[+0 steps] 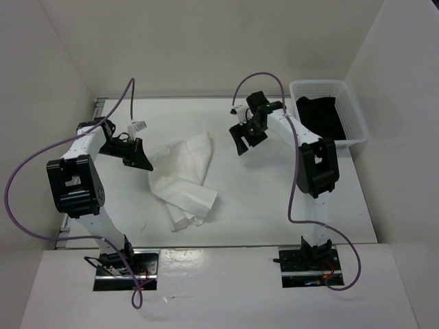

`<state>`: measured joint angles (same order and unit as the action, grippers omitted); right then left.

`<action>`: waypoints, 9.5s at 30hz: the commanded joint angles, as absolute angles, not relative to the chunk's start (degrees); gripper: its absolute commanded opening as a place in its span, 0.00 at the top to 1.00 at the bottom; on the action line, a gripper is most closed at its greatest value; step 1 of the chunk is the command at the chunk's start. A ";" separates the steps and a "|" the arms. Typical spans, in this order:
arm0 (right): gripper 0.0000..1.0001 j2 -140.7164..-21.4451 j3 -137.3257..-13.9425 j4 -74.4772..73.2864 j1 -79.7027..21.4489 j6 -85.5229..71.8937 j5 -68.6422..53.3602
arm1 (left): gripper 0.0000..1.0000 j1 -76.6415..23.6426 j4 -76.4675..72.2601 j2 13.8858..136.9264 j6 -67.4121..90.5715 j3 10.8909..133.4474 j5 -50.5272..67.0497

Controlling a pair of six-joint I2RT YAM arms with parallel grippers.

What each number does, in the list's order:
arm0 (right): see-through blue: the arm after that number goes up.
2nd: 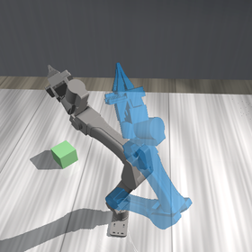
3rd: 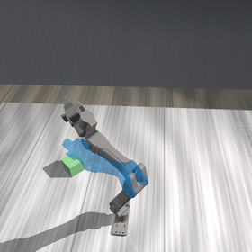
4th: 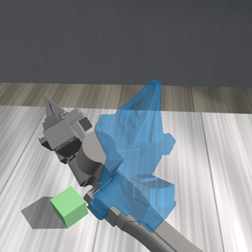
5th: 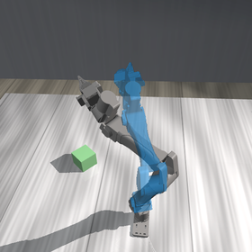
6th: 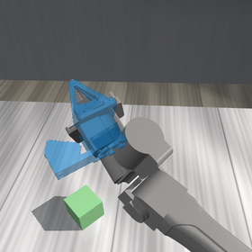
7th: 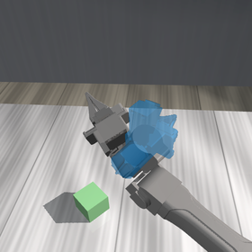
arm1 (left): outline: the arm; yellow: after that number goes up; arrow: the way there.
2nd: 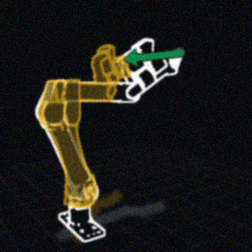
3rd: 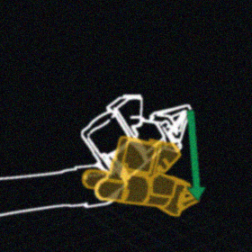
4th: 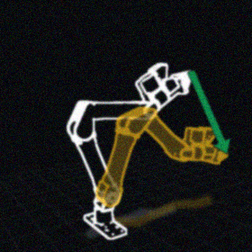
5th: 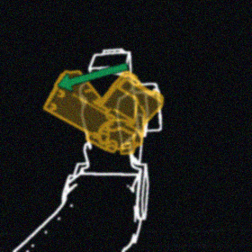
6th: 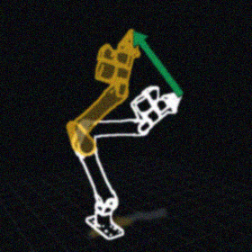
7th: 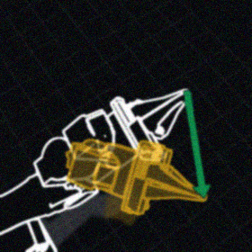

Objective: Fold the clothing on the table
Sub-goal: Flatten the skirt out

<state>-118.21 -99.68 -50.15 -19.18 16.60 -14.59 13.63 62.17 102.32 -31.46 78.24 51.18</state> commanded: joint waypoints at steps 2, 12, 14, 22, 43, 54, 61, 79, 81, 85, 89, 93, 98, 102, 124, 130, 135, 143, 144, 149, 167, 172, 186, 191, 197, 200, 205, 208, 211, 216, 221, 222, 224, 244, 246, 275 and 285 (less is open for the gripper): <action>0.20 -122.68 -107.74 -50.54 -22.41 16.35 -24.16 | 1.00 15.12 59.24 105.02 -33.22 77.61 50.71; 0.20 -129.98 -112.76 -40.88 -23.91 14.50 -29.52 | 1.00 15.12 57.66 102.14 -29.54 75.86 47.03; 0.20 -130.51 -112.76 -38.24 -23.91 14.50 -31.28 | 1.00 15.12 57.66 102.13 -29.53 75.15 47.02; 0.20 -139.65 -125.58 -38.32 -23.91 12.74 -37.96 | 1.00 15.12 57.13 100.99 -29.00 73.39 45.88; 0.28 -157.23 -152.66 -48.08 -28.56 12.66 -43.24 | 1.00 14.06 55.28 98.88 -26.02 69.96 42.19; 1.00 -156.36 -155.21 -50.98 -29.71 12.66 -37.45 | 1.00 13.54 54.23 99.40 -24.88 69.43 41.66; 1.00 -145.04 -146.97 -50.98 -29.71 13.71 -31.73 | 1.00 13.54 51.68 99.93 -21.01 75.75 40.44; 1.00 -119.36 -114.79 -40.43 -29.71 15.29 -21.88 | 0.13 9.50 38.68 110.48 -13.54 81.75 38.58; 1.00 -119.36 -114.26 -40.43 -29.71 15.29 -21.88 | 0.09 8.96 37.36 110.48 -12.75 80.60 39.11; 1.00 -118.83 -113.20 -40.43 -29.71 15.29 -22.67 | 0.08 7.91 32.36 112.13 -9.50 78.67 41.57; 1.00 -118.83 -113.20 -40.43 -30.23 15.29 -23.20 | 0.09 7.38 30.94 117.15 -7.74 80.59 42.63; 1.00 -118.30 -112.15 -40.43 -30.23 15.82 -23.20 | 0.10 7.38 28.23 121.19 -6.07 83.14 42.63; 1.00 -117.25 -110.21 -40.96 -30.23 16.35 -22.59 | 0.14 7.38 25.93 124.36 -4.66 86.12 43.32; 1.00 -116.20 -109.16 -40.96 -30.23 16.35 -21.98 | 0.17 6.86 26.46 127.87 -4.66 89.02 43.86; 1.00 -116.19 -108.63 -40.96 -30.23 17.40 -19.78 | 0.69 4.39 32.78 133.77 -8.61 96.86 49.21; 1.00 -115.05 -109.25 -40.96 -30.23 18.54 -13.28 | 0.84 4.39 36.82 127.37 -9.14 101.94 49.22; 1.00 -113.39 -112.93 -42.09 -27.69 19.78 -9.23 | 0.88 4.39 43.41 122.35 -11.24 111.34 50.27; 1.00 -107.76 -116.63 -43.68 -20.40 20.30 -8.70 | 0.88 3.08 55.36 116.11 -14.93 125.84 52.29; 1.00 -107.06 -117.24 -43.68 -20.39 20.82 -8.70 | 0.88 3.08 58.07 116.10 -15.72 127.43 52.29; 1.00 -102.40 -117.25 -44.99 -20.39 21.88 -9.40 | 0.88 0.45 67.13 115.49 -20.90 137.88 51.77; 1.00 -92.56 -120.32 -64.40 -20.39 34.18 -32.25 | 0.91 -9.40 73.83 93.37 -26.37 122.01 49.31; 1.00 -92.55 -120.32 -68.99 -20.39 37.96 -36.29 | 0.96 -9.40 74.35 85.71 -29.61 112.44 47.55; 1.00 -95.44 -122.34 -71.64 -20.39 39.48 -38.68 | 1.00 -9.40 74.36 84.54 -33.66 105.20 48.34; 1.00 -95.45 -123.48 -64.96 -20.39 34.11 -33.50 | 1.00 -9.40 72.25 87.45 -29.88 110.12 46.93; 1.00 -92.73 -124.01 -66.34 -20.39 34.53 -33.39 | 1.00 -10.01 74.18 88.07 -30.59 115.58 48.60; 1.00 -90.36 -121.48 -70.38 -20.39 38.75 -37.26 | 1.00 -10.02 74.18 84.04 -31.11 111.91 48.60; 1.00 -87.80 -119.71 -74.36 -20.39 43.15 -39.90 | 1.00 -10.02 74.18 78.23 -31.64 105.91 46.50; 1.00 -87.19 -119.71 -74.36 -20.39 43.15 -40.60 | 1.00 -9.32 74.18 75.33 -32.16 104.33 45.97; 1.00 -87.19 -119.71 -74.36 -20.39 43.15 -42.00 | 1.00 -8.01 74.18 73.92 -32.69 103.62 46.49; 1.00 -88.50 -119.01 -74.36 -20.39 43.68 -44.47 | 1.00 -7.38 74.18 73.91 -33.74 101.08 48.08; 1.00 -90.61 -111.90 -69.71 -20.39 41.58 -44.57 | 1.00 -7.38 74.18 80.05 -35.68 97.74 50.79; 1.00 -91.14 -109.45 -68.31 -20.39 39.31 -43.78 | 1.00 -7.38 74.18 81.55 -35.68 97.73 51.93; 1.00 -92.98 -107.06 -63.21 -20.39 37.10 -41.85 | 1.00 -7.38 74.18 86.47 -37.17 96.33 51.94; 1.00 -120.05 -119.61 -44.04 -20.39 18.54 -16.19 | 0.98 -4.48 35.78 108.11 -15.74 98.09 27.70; 0.93 -122.68 -121.20 -43.25 -20.39 16.19 -12.94 | 0.91 -4.48 33.23 109.51 -14.25 98.09 24.10; 0.18 -106.88 -91.93 -36.13 -20.39 13.28 -2.20 | 0.01 -4.93 27.78 113.73 -1.50 86.22 15.21; 0.19 -111.62 -95.36 -36.12 -20.39 10.37 -9.40 | 0.04 0.44 27.24 121.98 -2.02 94.30 30.30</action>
